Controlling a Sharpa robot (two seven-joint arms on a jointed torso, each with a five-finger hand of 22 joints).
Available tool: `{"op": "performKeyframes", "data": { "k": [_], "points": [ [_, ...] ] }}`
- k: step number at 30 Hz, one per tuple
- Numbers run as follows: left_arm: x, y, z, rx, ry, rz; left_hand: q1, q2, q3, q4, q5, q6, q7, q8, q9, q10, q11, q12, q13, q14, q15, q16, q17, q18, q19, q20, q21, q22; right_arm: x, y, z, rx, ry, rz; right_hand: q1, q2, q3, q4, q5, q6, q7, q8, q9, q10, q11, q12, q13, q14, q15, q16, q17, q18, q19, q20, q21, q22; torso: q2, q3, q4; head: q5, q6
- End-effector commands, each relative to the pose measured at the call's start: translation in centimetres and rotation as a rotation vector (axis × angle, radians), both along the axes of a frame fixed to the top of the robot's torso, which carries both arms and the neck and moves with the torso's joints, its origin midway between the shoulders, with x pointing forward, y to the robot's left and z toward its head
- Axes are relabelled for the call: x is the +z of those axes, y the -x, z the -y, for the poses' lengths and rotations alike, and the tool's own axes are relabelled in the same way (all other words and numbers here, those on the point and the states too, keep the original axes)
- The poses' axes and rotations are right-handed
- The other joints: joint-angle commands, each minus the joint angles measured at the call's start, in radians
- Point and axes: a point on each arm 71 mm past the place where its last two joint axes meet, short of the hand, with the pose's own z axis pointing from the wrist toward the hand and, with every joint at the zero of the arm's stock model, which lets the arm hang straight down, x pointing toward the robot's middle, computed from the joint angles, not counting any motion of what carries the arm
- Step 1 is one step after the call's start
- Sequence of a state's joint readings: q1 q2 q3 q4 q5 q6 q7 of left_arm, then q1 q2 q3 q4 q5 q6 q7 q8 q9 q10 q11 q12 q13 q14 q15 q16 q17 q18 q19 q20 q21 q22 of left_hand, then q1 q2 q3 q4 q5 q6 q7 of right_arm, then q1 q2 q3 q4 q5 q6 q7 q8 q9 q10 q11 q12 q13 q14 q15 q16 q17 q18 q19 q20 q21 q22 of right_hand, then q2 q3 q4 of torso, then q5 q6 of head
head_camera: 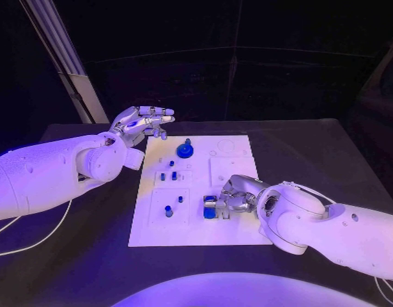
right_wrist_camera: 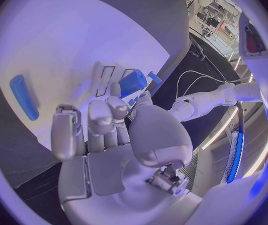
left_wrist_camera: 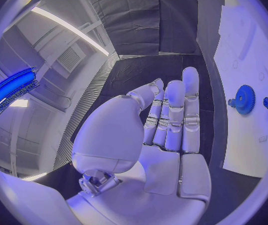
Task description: Assemble the parts on the task board
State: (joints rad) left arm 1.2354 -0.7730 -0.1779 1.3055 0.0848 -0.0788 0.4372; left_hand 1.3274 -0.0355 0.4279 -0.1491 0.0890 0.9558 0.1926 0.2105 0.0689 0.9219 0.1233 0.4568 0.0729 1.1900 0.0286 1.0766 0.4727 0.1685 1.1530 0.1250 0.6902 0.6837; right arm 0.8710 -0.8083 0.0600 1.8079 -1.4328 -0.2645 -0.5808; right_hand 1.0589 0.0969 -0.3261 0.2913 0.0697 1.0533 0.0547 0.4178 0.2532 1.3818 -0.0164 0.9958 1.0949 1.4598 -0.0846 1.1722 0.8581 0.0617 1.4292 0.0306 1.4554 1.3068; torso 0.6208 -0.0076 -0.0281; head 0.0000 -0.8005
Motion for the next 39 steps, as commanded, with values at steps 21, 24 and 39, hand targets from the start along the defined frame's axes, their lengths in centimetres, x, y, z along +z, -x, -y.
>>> {"op": "performKeyframes", "data": {
  "k": [21,24,39],
  "points": [
    [0.1,0.0,0.0,-0.009,0.008,0.001,-0.001,0.007,-0.005,-0.003,0.001,-0.010,0.000,0.005,-0.001,-0.009,-0.001,0.005,-0.002,-0.007,0.002,0.001,-0.002,0.014,-0.005,0.001,-0.005,-0.001,0.8,0.1,0.2,0.034,0.008,0.081,0.231,-0.036,0.055,-0.129,0.064,-0.020,0.007,-0.005,0.031,-0.009,0.002,-0.029,0.002,0.005,0.005,-0.024,-0.027,-0.002,-0.013,0.002,-0.011,-0.009,0.000,0.0007,0.0001,-0.003,0.003],
    [0.1,0.0,0.0,-0.008,0.008,0.001,-0.001,0.007,-0.005,-0.003,0.001,-0.010,0.000,0.005,-0.001,-0.009,-0.001,0.005,-0.002,-0.007,0.002,0.001,-0.002,0.014,-0.005,0.001,-0.005,-0.001,1.1,0.2,0.9,0.015,-0.022,0.106,0.224,-0.033,0.048,-0.121,0.100,-0.037,0.013,-0.016,0.029,-0.011,0.007,-0.034,0.002,0.005,0.008,-0.025,-0.027,-0.002,-0.013,0.004,-0.012,-0.010,-0.001,0.0010,-0.0011,-0.003,0.004],
    [0.1,0.0,-0.3,-0.002,0.005,0.000,-0.001,0.007,-0.005,-0.003,0.001,-0.010,0.000,0.005,-0.001,-0.009,-0.001,0.005,-0.002,-0.007,0.002,0.001,-0.002,0.014,-0.005,0.001,-0.005,-0.001,1.9,1.1,6.6,-0.051,-0.032,0.091,0.234,-0.026,0.038,-0.116,0.141,-0.063,0.024,-0.044,0.024,-0.020,0.016,-0.053,-0.006,0.003,0.015,-0.033,-0.039,0.000,-0.017,0.011,-0.016,-0.016,0.000,0.0017,-0.0033,-0.014,0.007]
  ]
}}
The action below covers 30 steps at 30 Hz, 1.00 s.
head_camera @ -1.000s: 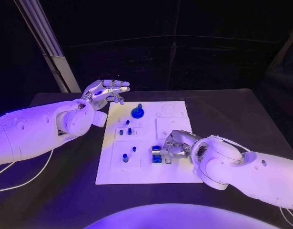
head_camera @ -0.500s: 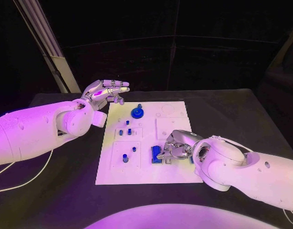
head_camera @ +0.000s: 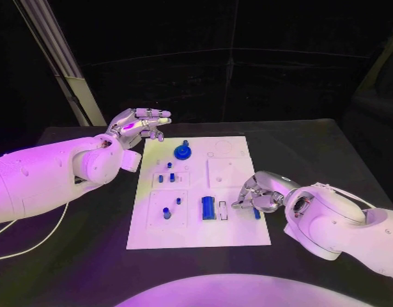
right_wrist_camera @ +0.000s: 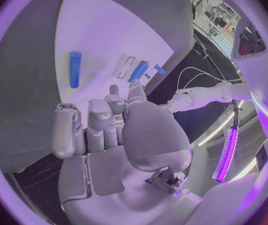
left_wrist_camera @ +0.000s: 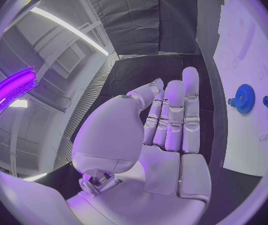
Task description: Assemble the parts on the task board
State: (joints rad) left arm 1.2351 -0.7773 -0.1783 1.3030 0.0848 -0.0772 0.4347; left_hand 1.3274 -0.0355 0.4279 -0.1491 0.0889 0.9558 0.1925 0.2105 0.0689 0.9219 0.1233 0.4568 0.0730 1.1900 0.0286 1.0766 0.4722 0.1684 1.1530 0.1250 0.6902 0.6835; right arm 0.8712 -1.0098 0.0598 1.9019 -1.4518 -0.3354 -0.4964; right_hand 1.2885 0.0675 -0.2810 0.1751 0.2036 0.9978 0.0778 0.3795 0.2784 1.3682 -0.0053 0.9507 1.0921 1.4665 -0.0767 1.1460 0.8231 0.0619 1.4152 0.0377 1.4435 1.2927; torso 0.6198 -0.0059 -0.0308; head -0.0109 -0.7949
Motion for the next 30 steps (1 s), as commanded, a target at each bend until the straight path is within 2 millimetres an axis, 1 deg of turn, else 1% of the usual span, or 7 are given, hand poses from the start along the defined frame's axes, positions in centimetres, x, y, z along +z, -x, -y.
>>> {"op": "performKeyframes", "data": {
  "k": [1,4,6,9,12,16,30],
  "points": [
    [0.1,0.0,0.0,-0.007,0.008,0.003,-0.001,0.007,-0.005,-0.003,0.001,-0.010,0.000,0.005,-0.001,-0.009,-0.001,0.005,-0.002,-0.007,0.002,0.001,-0.001,0.014,-0.005,0.001,-0.005,-0.001,0.3,0.2,0.7,-0.004,-0.023,-0.004,0.007,0.004,-0.008,0.000,0.009,-0.010,0.003,-0.009,-0.002,-0.008,0.005,-0.011,-0.005,-0.004,0.008,-0.008,-0.005,0.000,-0.004,0.005,-0.005,-0.003,0.001,0.0002,-0.0010,-0.003,0.002],
    [0.1,0.0,0.0,-0.007,0.008,0.002,-0.001,0.007,-0.005,-0.003,0.001,-0.010,0.000,0.005,-0.001,-0.009,-0.001,0.005,-0.002,-0.007,0.002,0.001,-0.001,0.014,-0.005,0.001,-0.005,-0.001,0.1,0.3,1.7,-0.015,0.015,-0.028,0.035,0.014,-0.001,-0.010,0.052,-0.022,0.009,-0.029,-0.009,-0.016,0.010,-0.027,-0.013,-0.005,0.012,-0.013,-0.010,0.000,-0.005,0.008,-0.007,-0.005,0.001,-0.0013,0.0009,-0.010,0.001],
    [0.1,0.0,0.0,-0.007,0.008,0.002,-0.001,0.007,-0.005,-0.003,0.001,-0.010,0.000,0.005,-0.001,-0.009,-0.001,0.005,-0.002,-0.007,0.002,0.001,-0.001,0.014,-0.005,0.001,-0.005,-0.001,0.0,0.4,2.2,-0.019,0.040,-0.041,0.042,0.018,0.000,-0.011,0.059,-0.025,0.012,-0.038,-0.013,-0.021,0.012,-0.040,-0.022,-0.006,0.013,-0.016,-0.016,0.001,-0.007,0.010,-0.008,-0.007,0.001,-0.0014,0.0003,-0.015,0.000],
    [0.1,0.0,0.0,-0.007,0.008,0.002,-0.001,0.007,-0.005,-0.003,0.001,-0.010,0.000,0.005,-0.001,-0.009,-0.001,0.005,-0.002,-0.007,0.002,0.001,-0.001,0.014,-0.005,0.001,-0.005,-0.001,-0.1,0.3,2.8,-0.021,0.096,-0.034,0.041,0.021,-0.004,-0.007,0.057,-0.024,0.014,-0.047,-0.017,-0.025,0.014,-0.054,-0.031,-0.007,0.015,-0.021,-0.022,0.001,-0.009,0.011,-0.010,-0.010,0.002,-0.0010,-0.0006,-0.020,-0.002],
    [0.1,0.0,0.0,-0.007,0.008,0.002,-0.001,0.007,-0.005,-0.003,0.001,-0.010,0.000,0.005,-0.001,-0.009,-0.001,0.005,-0.002,-0.007,0.002,0.001,-0.001,0.014,-0.005,0.001,-0.005,-0.001,-0.2,0.2,3.1,-0.014,0.145,-0.017,0.029,0.021,-0.015,0.006,0.049,-0.009,0.011,-0.050,-0.019,-0.024,0.013,-0.058,-0.033,-0.007,0.015,-0.023,-0.024,0.001,-0.009,0.013,-0.010,-0.010,0.002,-0.0009,0.0012,-0.026,-0.002],
    [0.1,0.1,0.0,-0.006,0.008,0.002,-0.001,0.007,-0.005,-0.003,0.001,-0.010,0.000,0.005,-0.001,-0.009,-0.001,0.005,-0.002,-0.007,0.002,0.001,-0.001,0.014,-0.005,0.001,-0.005,-0.001,-0.3,0.0,3.5,-0.002,0.207,0.001,-0.002,0.027,-0.033,0.043,0.044,0.012,0.006,-0.053,-0.017,-0.019,0.010,-0.060,-0.032,-0.006,0.013,-0.024,-0.024,0.002,-0.009,0.012,-0.011,-0.011,0.001,-0.0024,0.0035,-0.030,-0.004],
    [0.1,0.1,-0.2,-0.004,0.007,0.002,-0.001,0.007,-0.005,-0.003,0.001,-0.010,0.000,0.005,-0.001,-0.009,-0.001,0.005,-0.002,-0.007,0.002,0.001,-0.001,0.014,-0.005,0.001,-0.005,-0.001,-0.5,-0.3,3.6,0.032,0.288,0.037,0.001,0.020,-0.042,0.054,0.036,0.030,0.000,-0.048,-0.008,-0.015,0.005,-0.057,-0.027,-0.005,0.010,-0.023,-0.021,0.001,-0.006,0.009,-0.010,-0.007,0.002,-0.0002,0.0014,-0.030,-0.007]
  ]
}}
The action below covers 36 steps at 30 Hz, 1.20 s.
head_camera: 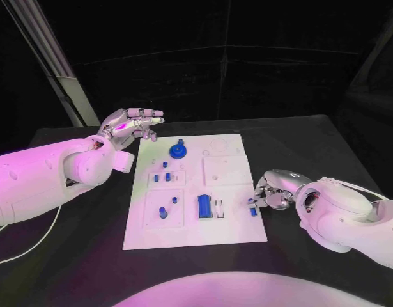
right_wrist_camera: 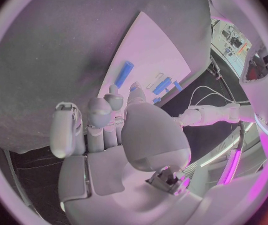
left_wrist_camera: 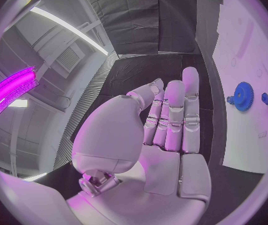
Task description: Assemble the parts on the task board
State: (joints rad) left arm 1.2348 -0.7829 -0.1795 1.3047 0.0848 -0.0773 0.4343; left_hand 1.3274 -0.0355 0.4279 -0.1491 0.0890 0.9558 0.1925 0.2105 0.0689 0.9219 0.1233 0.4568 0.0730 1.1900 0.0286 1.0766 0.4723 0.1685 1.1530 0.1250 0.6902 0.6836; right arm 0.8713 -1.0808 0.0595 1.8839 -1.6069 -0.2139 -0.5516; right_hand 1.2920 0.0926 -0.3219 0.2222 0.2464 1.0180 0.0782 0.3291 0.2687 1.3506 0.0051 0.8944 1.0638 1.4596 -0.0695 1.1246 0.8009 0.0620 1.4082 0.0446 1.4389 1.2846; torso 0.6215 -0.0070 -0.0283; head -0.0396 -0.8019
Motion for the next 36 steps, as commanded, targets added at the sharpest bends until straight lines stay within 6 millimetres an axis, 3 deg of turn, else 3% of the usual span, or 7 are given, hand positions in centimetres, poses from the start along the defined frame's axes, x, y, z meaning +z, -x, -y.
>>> {"op": "performKeyframes", "data": {
  "k": [1,11,19,26,30,36],
  "points": [
    [0.1,0.0,0.1,-0.008,0.009,0.003,-0.001,0.007,-0.005,-0.003,0.001,-0.010,0.000,0.005,-0.001,-0.009,-0.001,0.005,-0.002,-0.007,0.002,0.001,-0.001,0.014,-0.005,0.001,-0.005,-0.001,0.0,-0.1,-0.1,0.031,0.059,0.010,-0.002,-0.005,-0.002,0.007,-0.007,0.011,-0.001,0.002,0.002,0.002,-0.005,-0.001,0.001,0.002,0.002,-0.002,0.001,0.001,0.001,0.002,-0.005,0.001,0.000,0.0008,-0.0008,-0.001,-0.001],
    [0.1,0.0,0.1,-0.008,0.009,0.003,-0.001,0.007,-0.005,-0.003,0.001,-0.010,0.000,0.005,-0.001,-0.009,-0.001,0.005,-0.002,-0.007,0.002,0.001,-0.001,0.014,-0.005,0.001,-0.005,-0.001,-0.7,-0.4,-1.0,0.060,0.087,-0.022,0.012,-0.014,-0.005,0.005,-0.008,0.013,-0.002,0.002,0.009,0.000,-0.007,-0.008,-0.002,0.000,0.001,-0.007,-0.007,0.002,-0.002,0.000,-0.008,-0.003,0.000,0.0015,0.0001,-0.001,-0.004],
    [0.1,0.0,0.1,-0.009,0.009,0.002,-0.001,0.007,-0.005,-0.003,0.001,-0.010,0.000,0.005,-0.001,-0.009,-0.001,0.005,-0.002,-0.007,0.002,0.001,-0.001,0.014,-0.005,0.001,-0.005,-0.001,-1.0,-0.6,-1.2,0.079,0.121,-0.026,0.062,-0.020,0.002,-0.019,0.002,0.011,-0.001,-0.002,0.020,-0.003,-0.007,-0.015,-0.002,0.000,0.000,-0.011,-0.010,0.002,-0.003,-0.002,-0.010,-0.004,-0.001,-0.0006,0.0006,-0.001,-0.005],
    [0.1,0.0,0.1,-0.013,0.009,-0.002,-0.001,0.007,-0.005,-0.003,0.001,-0.010,0.000,0.005,-0.001,-0.009,-0.001,0.005,-0.002,-0.007,0.002,0.001,-0.001,0.014,-0.005,0.001,-0.005,-0.001,-1.3,-0.9,-2.1,0.109,0.158,-0.012,0.129,-0.029,0.013,-0.063,-0.023,0.009,0.000,-0.007,0.031,-0.006,-0.008,-0.023,-0.004,-0.002,-0.001,-0.018,-0.018,0.003,-0.006,-0.002,-0.013,-0.009,-0.001,-0.0005,0.0010,-0.001,-0.004],
    [0.1,0.0,0.0,-0.014,0.009,-0.004,-0.002,0.007,-0.006,-0.004,0.001,-0.011,0.000,0.007,-0.001,-0.012,-0.001,0.008,-0.002,-0.009,0.002,0.001,-0.003,0.014,-0.005,0.002,-0.005,-0.001,-1.3,-1.0,-2.6,0.128,0.177,0.004,0.158,-0.019,0.028,-0.083,-0.078,0.007,0.001,-0.011,0.037,-0.009,-0.007,-0.031,-0.008,-0.003,0.000,-0.024,-0.025,0.003,-0.007,-0.002,-0.015,-0.010,0.000,-0.0006,0.0014,-0.001,-0.004],
    [0.1,0.0,0.0,-0.014,0.009,-0.005,-0.002,0.008,-0.006,-0.004,0.001,-0.012,0.001,0.007,-0.001,-0.013,-0.001,0.009,-0.002,-0.009,0.002,0.001,-0.003,0.014,-0.005,0.002,-0.006,-0.001,-1.3,-1.0,-3.0,0.147,0.197,0.013,0.173,-0.017,0.038,-0.096,-0.081,-0.004,0.005,-0.021,0.038,-0.016,-0.004,-0.045,-0.016,-0.006,0.002,-0.033,-0.036,0.004,-0.010,-0.001,-0.018,-0.015,-0.001,-0.0007,0.0002,-0.002,-0.003]
  ]
}}
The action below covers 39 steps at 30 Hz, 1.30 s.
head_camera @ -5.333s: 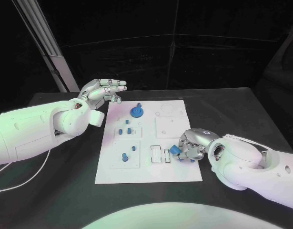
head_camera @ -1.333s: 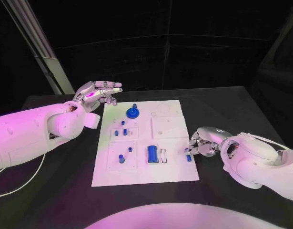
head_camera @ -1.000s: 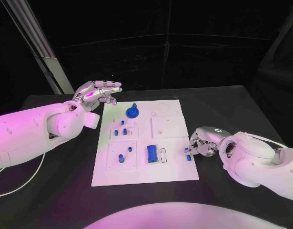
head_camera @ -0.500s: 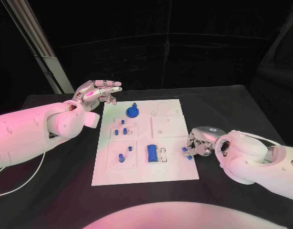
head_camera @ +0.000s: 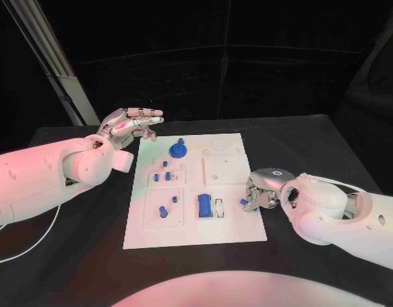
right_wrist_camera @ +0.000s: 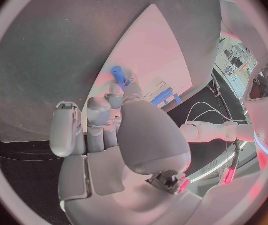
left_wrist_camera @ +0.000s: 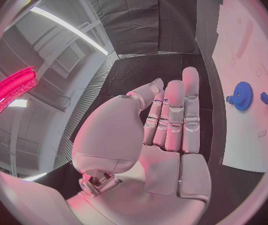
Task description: Assemble the parts on the task board
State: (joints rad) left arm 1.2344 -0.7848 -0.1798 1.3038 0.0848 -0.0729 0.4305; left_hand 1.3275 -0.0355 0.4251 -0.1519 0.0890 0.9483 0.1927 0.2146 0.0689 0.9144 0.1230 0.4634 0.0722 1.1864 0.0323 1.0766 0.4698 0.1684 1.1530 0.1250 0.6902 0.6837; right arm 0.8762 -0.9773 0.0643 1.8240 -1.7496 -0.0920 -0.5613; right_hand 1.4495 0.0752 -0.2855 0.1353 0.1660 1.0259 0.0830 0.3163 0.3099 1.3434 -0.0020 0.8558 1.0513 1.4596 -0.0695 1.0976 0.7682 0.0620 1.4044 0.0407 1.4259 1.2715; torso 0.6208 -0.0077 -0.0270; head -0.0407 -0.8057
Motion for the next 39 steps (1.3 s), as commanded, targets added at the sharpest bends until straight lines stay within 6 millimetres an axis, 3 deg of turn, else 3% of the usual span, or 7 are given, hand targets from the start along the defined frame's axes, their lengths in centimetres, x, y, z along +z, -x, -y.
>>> {"op": "performKeyframes", "data": {
  "k": [1,5,9,15,26,34,39],
  "points": [
    [0.1,0.0,0.1,-0.013,0.009,-0.001,-0.002,0.008,-0.003,-0.001,0.001,-0.004,0.000,0.003,-0.001,-0.005,0.000,0.002,-0.001,-0.005,-0.002,0.001,-0.001,0.014,-0.005,0.002,-0.006,-0.002,-0.6,0.3,0.0,0.026,0.070,-0.011,0.024,0.002,0.007,-0.015,0.006,-0.015,0.002,-0.013,-0.004,-0.011,0.004,-0.011,-0.005,-0.006,0.003,-0.008,-0.007,0.005,-0.007,0.003,-0.006,-0.003,0.000,0.0001,-0.0013,-0.001,0.000],
    [0.1,0.0,0.1,-0.014,0.010,-0.002,-0.002,0.008,-0.003,-0.001,0.001,-0.004,0.000,0.003,-0.001,-0.005,0.000,0.002,-0.001,-0.005,-0.002,0.001,-0.001,0.014,-0.005,0.002,-0.006,-0.002,-0.5,0.3,-0.2,0.028,0.062,-0.004,0.054,0.016,0.032,-0.031,0.023,-0.022,0.004,-0.026,-0.008,-0.018,0.004,-0.021,-0.010,-0.007,0.003,-0.012,-0.010,0.005,-0.007,0.004,-0.007,-0.003,0.000,0.0004,-0.0018,0.000,0.000],
    [0.1,0.0,0.1,-0.013,0.010,-0.002,-0.002,0.008,-0.003,-0.001,0.001,-0.004,0.000,0.003,-0.001,-0.005,0.000,0.002,-0.001,-0.005,-0.002,0.001,-0.001,0.014,-0.005,0.002,-0.006,-0.002,-0.2,0.5,-0.3,0.001,0.003,-0.004,0.103,0.053,0.087,-0.053,0.054,-0.016,0.002,-0.040,-0.015,-0.021,0.001,-0.024,-0.010,-0.004,0.000,-0.005,0.003,0.003,-0.003,0.002,-0.004,0.003,0.000,0.0019,-0.0007,0.000,0.000],
    [0.1,0.0,0.0,-0.013,0.009,-0.003,-0.002,0.008,-0.003,-0.001,0.001,-0.005,0.001,0.004,-0.001,-0.006,0.000,0.003,-0.001,-0.005,-0.001,0.002,0.000,0.015,-0.005,0.002,-0.006,-0.002,0.3,0.8,-0.5,-0.058,-0.116,-0.019,0.109,0.062,0.135,-0.056,0.094,-0.011,0.004,-0.056,-0.025,-0.017,0.002,-0.019,-0.006,0.001,0.001,0.006,0.020,0.002,0.002,0.001,0.000,0.010,0.000,0.0016,-0.0005,0.001,-0.001],
    [0.0,0.0,0.1,-0.013,0.009,-0.004,-0.002,0.008,-0.003,-0.001,0.001,-0.005,0.001,0.004,-0.001,-0.006,0.000,0.003,-0.001,-0.005,-0.001,0.002,0.000,0.015,-0.005,0.002,-0.006,-0.002,0.7,1.2,-0.6,-0.126,-0.236,-0.051,0.028,0.006,0.244,0.001,0.119,0.006,0.003,-0.093,-0.049,-0.010,0.004,-0.030,-0.011,0.001,0.001,0.011,0.028,0.001,0.007,0.003,0.003,0.017,0.000,0.0002,0.0003,0.002,0.000],
    [-0.1,0.1,0.1,-0.014,0.010,-0.004,-0.002,0.008,-0.003,-0.001,0.001,-0.005,0.001,0.004,-0.001,-0.006,0.000,0.003,-0.001,-0.005,-0.001,0.002,0.000,0.015,-0.005,0.002,-0.006,-0.002,0.8,1.3,-1.2,-0.151,-0.293,-0.071,-0.024,-0.044,0.319,0.044,0.125,0.029,-0.001,-0.099,-0.054,0.009,0.000,-0.009,0.005,0.006,0.000,0.026,0.048,-0.003,0.017,0.002,0.012,0.034,0.001,-0.0007,0.0009,0.004,-0.003],
    [-0.1,0.1,0.2,-0.014,0.010,-0.005,-0.002,0.008,-0.003,-0.001,0.001,-0.005,0.001,0.004,-0.001,-0.006,0.000,0.003,-0.001,-0.005,-0.001,0.002,0.000,0.015,-0.005,0.002,-0.006,-0.002,0.6,1.3,-1.7,-0.165,-0.320,-0.105,-0.059,-0.070,0.348,0.069,0.179,0.041,-0.004,-0.101,-0.055,0.019,-0.001,0.004,0.015,0.009,-0.002,0.035,0.060,-0.005,0.023,0.000,0.017,0.045,0.001,-0.0014,0.0011,0.005,-0.005]
  ]
}}
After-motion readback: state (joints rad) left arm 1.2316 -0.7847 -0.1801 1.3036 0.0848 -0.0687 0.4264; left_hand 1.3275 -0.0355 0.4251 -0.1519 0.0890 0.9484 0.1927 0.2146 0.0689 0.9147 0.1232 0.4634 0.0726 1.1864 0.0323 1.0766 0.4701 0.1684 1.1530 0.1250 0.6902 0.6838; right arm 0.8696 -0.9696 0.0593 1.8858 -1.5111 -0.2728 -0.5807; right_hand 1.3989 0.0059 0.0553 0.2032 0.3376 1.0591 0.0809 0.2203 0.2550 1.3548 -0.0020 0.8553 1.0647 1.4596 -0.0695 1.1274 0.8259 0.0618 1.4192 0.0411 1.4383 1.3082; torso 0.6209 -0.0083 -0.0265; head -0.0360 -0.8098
